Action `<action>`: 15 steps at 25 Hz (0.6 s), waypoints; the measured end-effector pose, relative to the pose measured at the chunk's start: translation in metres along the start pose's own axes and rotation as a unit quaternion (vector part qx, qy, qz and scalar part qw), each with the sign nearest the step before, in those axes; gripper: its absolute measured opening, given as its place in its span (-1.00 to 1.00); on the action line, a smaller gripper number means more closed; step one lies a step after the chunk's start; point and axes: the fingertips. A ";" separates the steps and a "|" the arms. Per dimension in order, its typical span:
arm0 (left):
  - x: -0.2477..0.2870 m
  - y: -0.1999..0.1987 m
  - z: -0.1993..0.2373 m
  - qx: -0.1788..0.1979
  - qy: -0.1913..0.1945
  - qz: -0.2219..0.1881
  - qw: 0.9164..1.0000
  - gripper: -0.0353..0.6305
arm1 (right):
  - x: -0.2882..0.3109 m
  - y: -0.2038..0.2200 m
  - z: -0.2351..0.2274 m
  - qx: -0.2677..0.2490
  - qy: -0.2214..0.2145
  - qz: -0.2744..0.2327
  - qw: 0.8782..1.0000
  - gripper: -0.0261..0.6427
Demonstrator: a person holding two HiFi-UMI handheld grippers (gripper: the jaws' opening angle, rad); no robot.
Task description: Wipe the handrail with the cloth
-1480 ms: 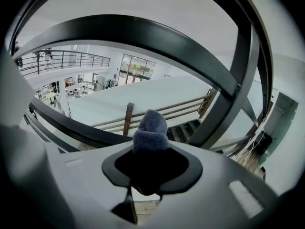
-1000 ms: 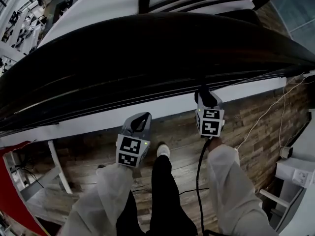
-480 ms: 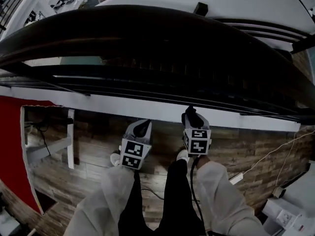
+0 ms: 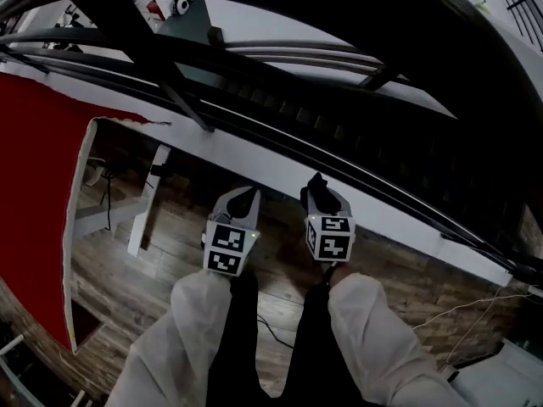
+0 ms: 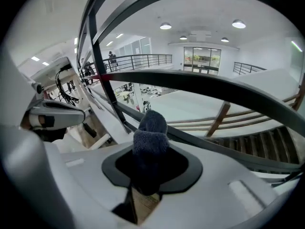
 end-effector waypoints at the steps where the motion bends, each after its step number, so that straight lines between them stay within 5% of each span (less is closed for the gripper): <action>1: 0.000 0.001 0.017 -0.006 -0.005 -0.003 1.000 -0.90 | 0.015 -0.007 0.014 -0.003 -0.006 -0.001 1.000 -0.61; 15: 0.046 0.012 0.185 -0.065 -0.054 -0.036 0.996 -0.90 | 0.178 -0.092 0.143 -0.029 -0.070 -0.013 0.997 -0.61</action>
Point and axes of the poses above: the fingertips, and each gripper's own axes: x forward along the fingers, z to its left, y out of its underside, and after that the axes turned 12 degrees about -y, right-handed
